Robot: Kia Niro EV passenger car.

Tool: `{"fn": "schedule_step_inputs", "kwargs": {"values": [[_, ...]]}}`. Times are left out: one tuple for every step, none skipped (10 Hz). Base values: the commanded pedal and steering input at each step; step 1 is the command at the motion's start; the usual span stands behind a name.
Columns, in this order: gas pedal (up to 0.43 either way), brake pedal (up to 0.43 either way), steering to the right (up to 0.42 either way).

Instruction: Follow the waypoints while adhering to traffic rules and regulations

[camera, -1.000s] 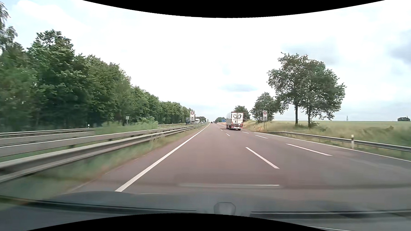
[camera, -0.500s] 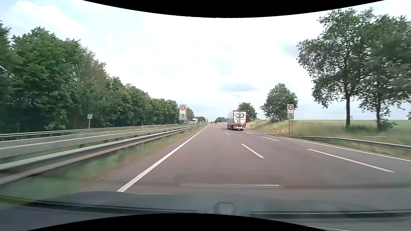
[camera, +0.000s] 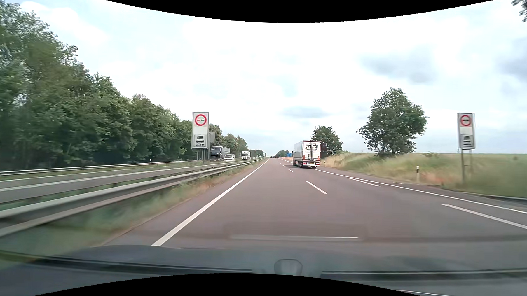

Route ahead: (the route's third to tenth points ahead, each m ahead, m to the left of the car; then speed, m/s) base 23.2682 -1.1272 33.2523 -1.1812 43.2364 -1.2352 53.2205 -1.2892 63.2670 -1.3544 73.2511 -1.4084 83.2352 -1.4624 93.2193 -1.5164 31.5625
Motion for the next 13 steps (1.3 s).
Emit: {"fn": "schedule_step_inputs", "kwargs": {"values": [[0.248,0.0,-0.002],[0.248,0.0,-0.002],[0.248,0.0,-0.002],[0.248,0.0,-0.002],[0.248,0.0,-0.002],[0.248,0.0,-0.002],[0.248,0.0,-0.002],[0.248,0.0,-0.002],[0.248,0.0,-0.002],[0.248,0.0,-0.002],[0.248,0.0,-0.002],[0.248,0.0,-0.002],[0.248,0.0,-0.002]]}}
